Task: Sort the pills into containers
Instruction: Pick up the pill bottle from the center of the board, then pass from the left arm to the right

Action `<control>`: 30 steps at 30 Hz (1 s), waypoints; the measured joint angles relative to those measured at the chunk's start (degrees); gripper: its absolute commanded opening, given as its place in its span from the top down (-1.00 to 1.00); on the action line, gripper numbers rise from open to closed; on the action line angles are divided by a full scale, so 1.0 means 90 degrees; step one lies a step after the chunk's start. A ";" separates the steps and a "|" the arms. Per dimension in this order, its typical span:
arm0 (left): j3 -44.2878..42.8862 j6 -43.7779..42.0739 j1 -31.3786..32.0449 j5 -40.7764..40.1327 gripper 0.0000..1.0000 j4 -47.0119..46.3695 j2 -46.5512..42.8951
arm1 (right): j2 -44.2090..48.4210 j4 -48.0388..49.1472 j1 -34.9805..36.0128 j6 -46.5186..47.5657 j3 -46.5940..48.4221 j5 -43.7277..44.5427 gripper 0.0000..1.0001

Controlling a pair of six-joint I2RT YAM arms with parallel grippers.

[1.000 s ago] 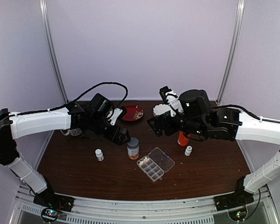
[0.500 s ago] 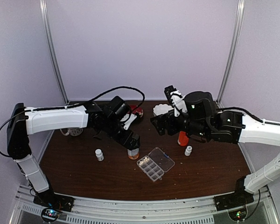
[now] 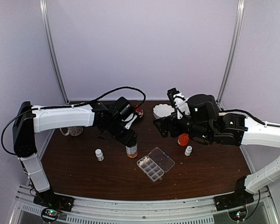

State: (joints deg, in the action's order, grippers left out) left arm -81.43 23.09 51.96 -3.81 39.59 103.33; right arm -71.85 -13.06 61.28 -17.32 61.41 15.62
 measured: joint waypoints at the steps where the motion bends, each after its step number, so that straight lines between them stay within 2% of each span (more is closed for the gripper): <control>1: -0.0017 0.0015 0.0000 -0.0002 -0.24 0.0000 0.0000 | 0.0000 0.0000 0.0000 0.0000 -0.0002 0.0000 -0.85; 4: -0.0061 0.0044 0.0000 -0.0002 -0.22 0.0002 0.0002 | 0.0000 0.0000 0.0000 0.0000 -0.0007 0.0005 -0.85; 7: -0.0078 0.0051 0.0000 0.0002 -0.33 0.0005 0.0007 | 0.0000 0.0000 0.0000 0.0000 -0.0007 0.0010 -0.85; 14: -0.0090 0.0068 0.0000 0.0024 -0.34 0.0015 0.0121 | -0.0002 0.0000 0.0000 0.0000 -0.0007 0.0010 -0.85; 21: -0.0092 0.0068 0.0002 0.0034 -0.09 0.0015 0.0138 | -0.0002 0.0000 0.0000 -0.0002 -0.0007 0.0010 -0.85; 23: -0.0092 0.0066 0.0002 0.0034 0.07 0.0015 0.0138 | -0.0005 0.0000 0.0000 0.0000 -0.0007 0.0010 -0.85; 26: -0.0100 0.0063 0.0002 0.0032 0.21 0.0010 0.0138 | -0.0005 0.0000 0.0000 -0.0002 -0.0007 0.0010 -0.85; 30: -0.0109 0.0046 0.0002 0.0046 0.30 0.0022 0.0138 | -0.0005 0.0007 0.0000 -0.0005 -0.0007 0.0010 -0.86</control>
State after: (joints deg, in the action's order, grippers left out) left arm -82.41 23.51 51.99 -3.40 39.79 104.57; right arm -71.90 -12.99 61.28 -17.37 61.34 15.70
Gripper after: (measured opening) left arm 0.503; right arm 0.928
